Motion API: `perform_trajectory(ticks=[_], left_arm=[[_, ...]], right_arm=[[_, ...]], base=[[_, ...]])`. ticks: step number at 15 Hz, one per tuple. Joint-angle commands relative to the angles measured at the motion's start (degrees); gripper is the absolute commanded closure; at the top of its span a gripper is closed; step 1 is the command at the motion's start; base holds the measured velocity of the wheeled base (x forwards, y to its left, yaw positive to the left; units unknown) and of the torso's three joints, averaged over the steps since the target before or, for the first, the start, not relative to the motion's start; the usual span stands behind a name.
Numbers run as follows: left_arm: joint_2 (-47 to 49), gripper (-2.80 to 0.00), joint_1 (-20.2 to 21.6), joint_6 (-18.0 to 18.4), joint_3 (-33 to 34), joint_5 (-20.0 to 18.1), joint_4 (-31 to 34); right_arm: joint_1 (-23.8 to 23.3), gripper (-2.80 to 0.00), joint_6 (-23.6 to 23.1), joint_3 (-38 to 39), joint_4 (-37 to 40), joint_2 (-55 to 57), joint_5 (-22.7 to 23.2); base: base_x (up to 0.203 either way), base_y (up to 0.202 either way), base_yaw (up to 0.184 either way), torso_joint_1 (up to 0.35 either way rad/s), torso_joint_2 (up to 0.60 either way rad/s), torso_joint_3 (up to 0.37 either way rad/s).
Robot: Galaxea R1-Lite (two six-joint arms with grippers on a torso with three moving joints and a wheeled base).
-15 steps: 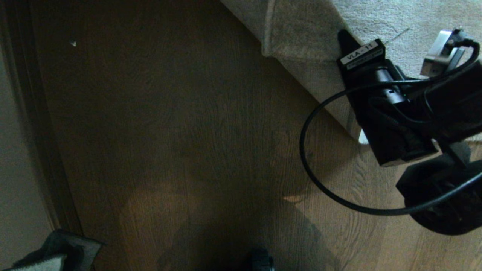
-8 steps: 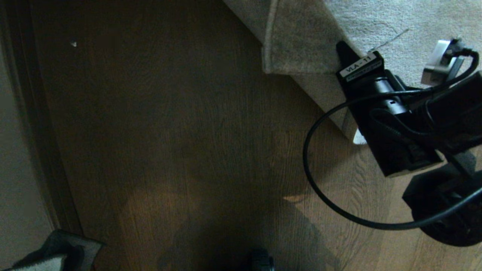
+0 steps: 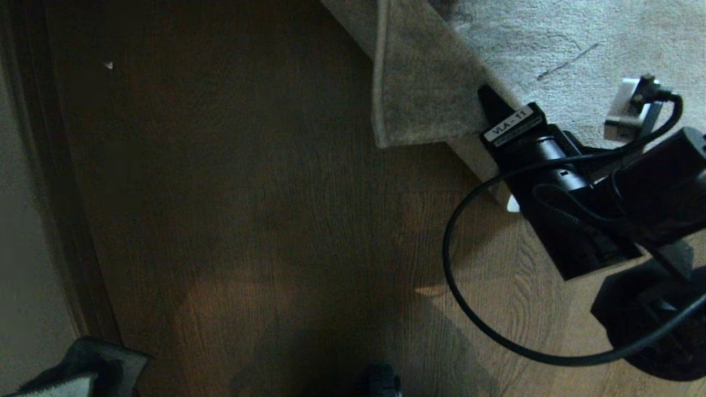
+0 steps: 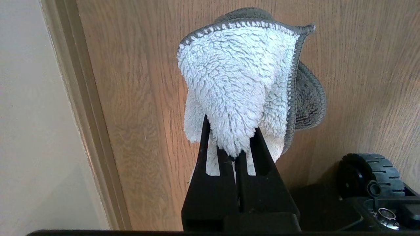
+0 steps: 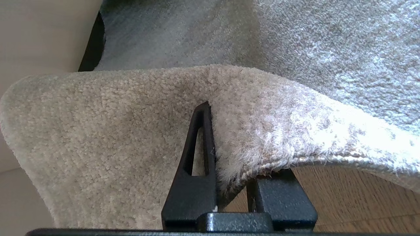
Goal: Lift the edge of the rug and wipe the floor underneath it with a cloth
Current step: Lay down the carpet
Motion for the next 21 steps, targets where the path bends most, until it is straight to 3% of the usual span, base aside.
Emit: perform_trajectory(ticks=[1, 10, 11, 18, 21], left_arm=[[0.0, 0.0, 0.0, -0.02, 0.03, -0.06, 0.02], [0.0, 0.0, 0.0, -0.02, 0.05, 0.03, 0.02], [0.0, 0.0, 0.0, -0.02, -0.04, 0.03, 0.02], [0.0, 0.0, 0.0, -0.02, -0.04, 0.03, 0.02], [0.0, 0.0, 0.0, -0.02, -0.04, 0.03, 0.02]], right_arm=[[0.04, 0.0, 0.19, -0.42, -2.37, 0.39, -0.24], [-0.05, 0.0, -1.13, -1.0, -2.67, 2.59, -0.23], [-0.05, -2.8, -1.12, -1.24, -2.67, 2.84, -0.24], [0.19, -2.8, 0.63, -0.53, -2.67, 4.15, -0.24], [3.09, -2.8, 2.15, 0.26, -2.67, 4.86, -0.24]], base=[[0.0, 0.0, 0.0, 0.0, 0.0, 0.0], [0.0, 0.0, 0.0, 0.0, 0.0, 0.0], [0.0, 0.0, 0.0, 0.0, 0.0, 0.0], [0.0, 0.0, 0.0, 0.0, 0.0, 0.0], [0.0, 0.0, 0.0, 0.0, 0.0, 0.0]])
